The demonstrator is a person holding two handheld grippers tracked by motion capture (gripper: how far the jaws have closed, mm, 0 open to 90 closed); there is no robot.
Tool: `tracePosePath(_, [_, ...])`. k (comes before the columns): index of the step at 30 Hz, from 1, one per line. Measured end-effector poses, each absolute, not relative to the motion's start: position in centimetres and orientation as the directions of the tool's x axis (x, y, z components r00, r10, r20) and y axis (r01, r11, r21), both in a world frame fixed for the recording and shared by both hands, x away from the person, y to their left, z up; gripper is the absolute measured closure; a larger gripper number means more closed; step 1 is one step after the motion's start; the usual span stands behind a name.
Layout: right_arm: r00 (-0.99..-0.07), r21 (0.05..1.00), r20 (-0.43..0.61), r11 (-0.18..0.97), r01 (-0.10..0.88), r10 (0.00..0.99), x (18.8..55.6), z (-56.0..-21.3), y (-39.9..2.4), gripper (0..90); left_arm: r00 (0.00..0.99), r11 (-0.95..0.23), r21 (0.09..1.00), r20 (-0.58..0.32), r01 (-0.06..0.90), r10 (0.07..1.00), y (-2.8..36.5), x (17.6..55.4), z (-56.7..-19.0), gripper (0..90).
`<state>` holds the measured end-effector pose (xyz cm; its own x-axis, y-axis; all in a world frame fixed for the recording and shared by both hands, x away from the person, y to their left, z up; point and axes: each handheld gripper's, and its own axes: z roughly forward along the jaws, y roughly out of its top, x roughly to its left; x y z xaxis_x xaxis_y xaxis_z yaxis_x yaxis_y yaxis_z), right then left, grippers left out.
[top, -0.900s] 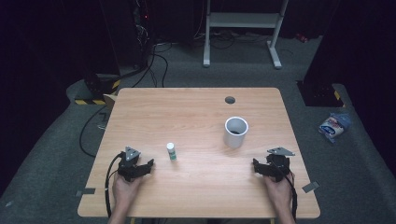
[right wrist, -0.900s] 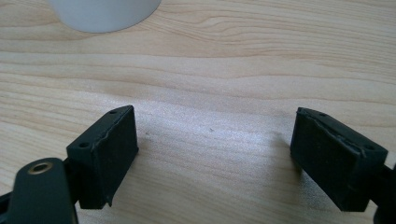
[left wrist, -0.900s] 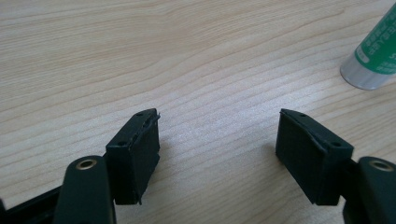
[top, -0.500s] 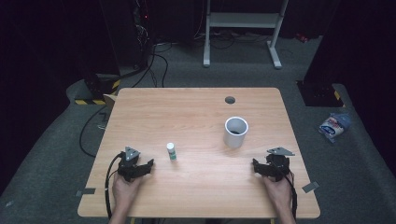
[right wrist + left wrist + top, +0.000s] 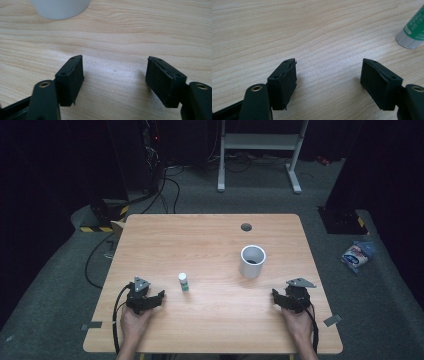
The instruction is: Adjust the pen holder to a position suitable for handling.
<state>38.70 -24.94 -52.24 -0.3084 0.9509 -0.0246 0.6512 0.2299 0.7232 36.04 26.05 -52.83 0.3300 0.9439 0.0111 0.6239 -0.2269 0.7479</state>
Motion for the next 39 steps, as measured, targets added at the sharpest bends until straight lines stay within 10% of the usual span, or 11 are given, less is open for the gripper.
tracePosePath(39, [-0.411, 0.799, 0.031, 0.225, 0.558, 0.911, 39.3, -47.3, -23.9, 44.9, 0.329, -0.223, 0.749, 0.007, 0.624, 0.944, 26.1, 36.1, -52.8, 29.2])
